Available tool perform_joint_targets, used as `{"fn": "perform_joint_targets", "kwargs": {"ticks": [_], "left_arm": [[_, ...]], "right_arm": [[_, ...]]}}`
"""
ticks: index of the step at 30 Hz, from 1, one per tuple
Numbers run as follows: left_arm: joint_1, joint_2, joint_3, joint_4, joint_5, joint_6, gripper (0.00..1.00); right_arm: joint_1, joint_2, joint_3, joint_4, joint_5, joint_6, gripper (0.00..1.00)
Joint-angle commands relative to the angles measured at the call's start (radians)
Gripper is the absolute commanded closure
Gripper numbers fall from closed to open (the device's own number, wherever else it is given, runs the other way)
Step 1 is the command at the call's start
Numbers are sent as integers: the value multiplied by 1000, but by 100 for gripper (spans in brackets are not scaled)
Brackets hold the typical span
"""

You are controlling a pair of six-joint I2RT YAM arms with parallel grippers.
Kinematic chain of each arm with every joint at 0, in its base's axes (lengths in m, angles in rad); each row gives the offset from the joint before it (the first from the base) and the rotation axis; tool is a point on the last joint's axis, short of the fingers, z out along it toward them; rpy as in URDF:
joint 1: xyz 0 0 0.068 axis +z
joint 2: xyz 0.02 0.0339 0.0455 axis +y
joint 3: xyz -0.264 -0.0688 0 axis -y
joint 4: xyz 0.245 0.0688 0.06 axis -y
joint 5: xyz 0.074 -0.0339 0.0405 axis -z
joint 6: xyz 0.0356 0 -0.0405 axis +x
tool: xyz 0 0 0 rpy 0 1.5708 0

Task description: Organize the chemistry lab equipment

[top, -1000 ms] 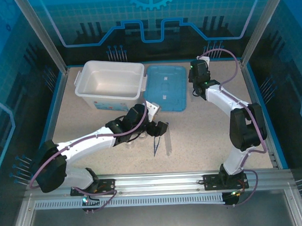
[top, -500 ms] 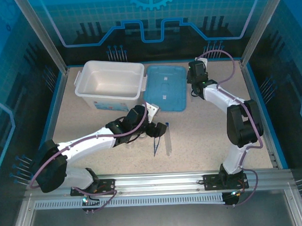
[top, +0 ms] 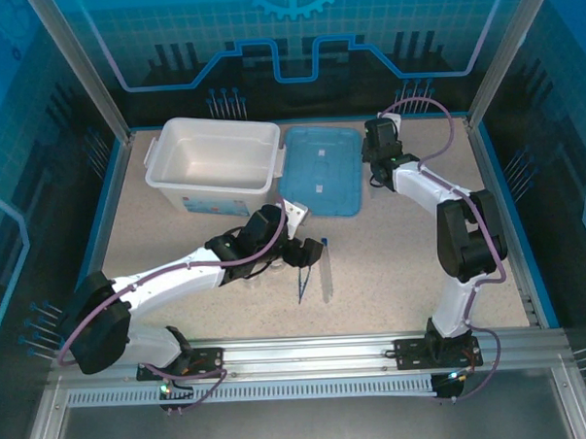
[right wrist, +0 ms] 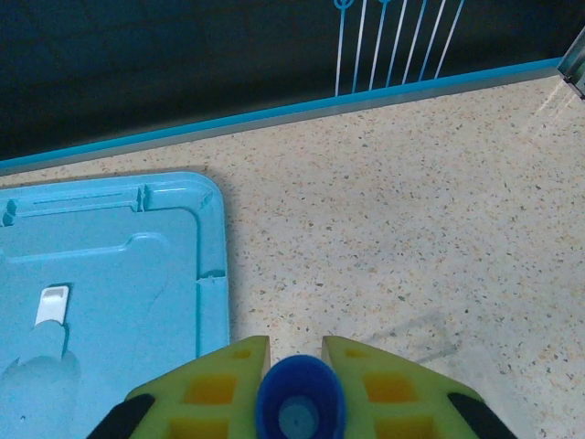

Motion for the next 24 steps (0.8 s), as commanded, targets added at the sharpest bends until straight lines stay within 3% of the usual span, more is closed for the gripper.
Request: {"fn": "perform_joint_targets", "kwargs": {"ticks": [1,15,24], "left_arm": [[-8,14,-2,9,-13,-8,20],[-8,5,-8,6,-16,-11,20],[-8,22,16,-8,-22,-11,20]], "right_arm": [[-13,9,10,7,0,6,81],[-12,-6,7,-1,-8,-3,66],[-5,-143,3,-52,-15,-21,48]]}}
